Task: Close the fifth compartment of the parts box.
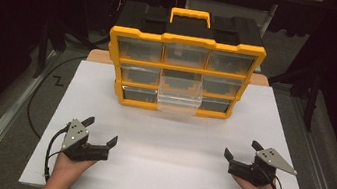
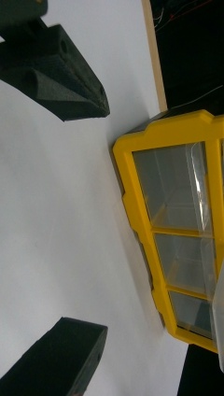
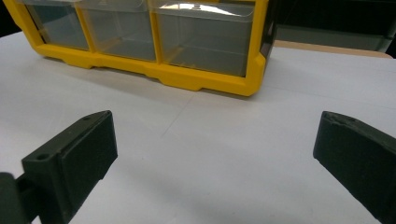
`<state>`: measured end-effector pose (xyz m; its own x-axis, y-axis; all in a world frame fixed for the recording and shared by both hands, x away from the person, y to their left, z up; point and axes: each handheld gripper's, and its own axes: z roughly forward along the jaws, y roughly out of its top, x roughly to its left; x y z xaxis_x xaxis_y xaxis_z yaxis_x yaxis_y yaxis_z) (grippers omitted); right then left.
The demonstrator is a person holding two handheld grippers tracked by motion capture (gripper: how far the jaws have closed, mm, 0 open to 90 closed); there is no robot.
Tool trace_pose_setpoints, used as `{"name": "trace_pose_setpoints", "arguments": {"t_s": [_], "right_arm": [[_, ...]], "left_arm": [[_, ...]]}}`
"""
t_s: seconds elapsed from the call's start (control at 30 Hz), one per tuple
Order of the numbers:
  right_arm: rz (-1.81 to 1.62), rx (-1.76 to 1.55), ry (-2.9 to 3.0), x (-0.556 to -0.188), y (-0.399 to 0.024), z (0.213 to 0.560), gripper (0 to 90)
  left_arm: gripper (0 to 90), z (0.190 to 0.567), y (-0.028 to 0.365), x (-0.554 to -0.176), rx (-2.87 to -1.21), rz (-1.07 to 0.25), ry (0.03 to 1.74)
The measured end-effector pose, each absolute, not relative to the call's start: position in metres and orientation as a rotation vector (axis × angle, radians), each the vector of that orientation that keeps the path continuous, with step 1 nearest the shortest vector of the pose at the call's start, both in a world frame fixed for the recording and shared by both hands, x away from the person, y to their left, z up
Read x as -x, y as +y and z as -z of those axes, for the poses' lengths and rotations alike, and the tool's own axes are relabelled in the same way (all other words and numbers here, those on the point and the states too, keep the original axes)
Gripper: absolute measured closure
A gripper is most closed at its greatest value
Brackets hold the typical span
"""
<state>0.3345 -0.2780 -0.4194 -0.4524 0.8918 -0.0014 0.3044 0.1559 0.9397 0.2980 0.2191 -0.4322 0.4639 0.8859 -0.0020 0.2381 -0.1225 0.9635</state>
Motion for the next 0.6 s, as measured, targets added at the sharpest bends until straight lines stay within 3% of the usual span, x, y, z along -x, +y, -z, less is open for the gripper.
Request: {"name": "trace_pose_setpoints", "arguments": {"t_s": [0.6], "right_arm": [[-1.250,-1.114,1.861,-0.3447,-0.2760,0.4223,1.0]], "left_arm": [[0.1,0.4344,0.2158,-0.3001,-1.664,-0.737,0.987]]}}
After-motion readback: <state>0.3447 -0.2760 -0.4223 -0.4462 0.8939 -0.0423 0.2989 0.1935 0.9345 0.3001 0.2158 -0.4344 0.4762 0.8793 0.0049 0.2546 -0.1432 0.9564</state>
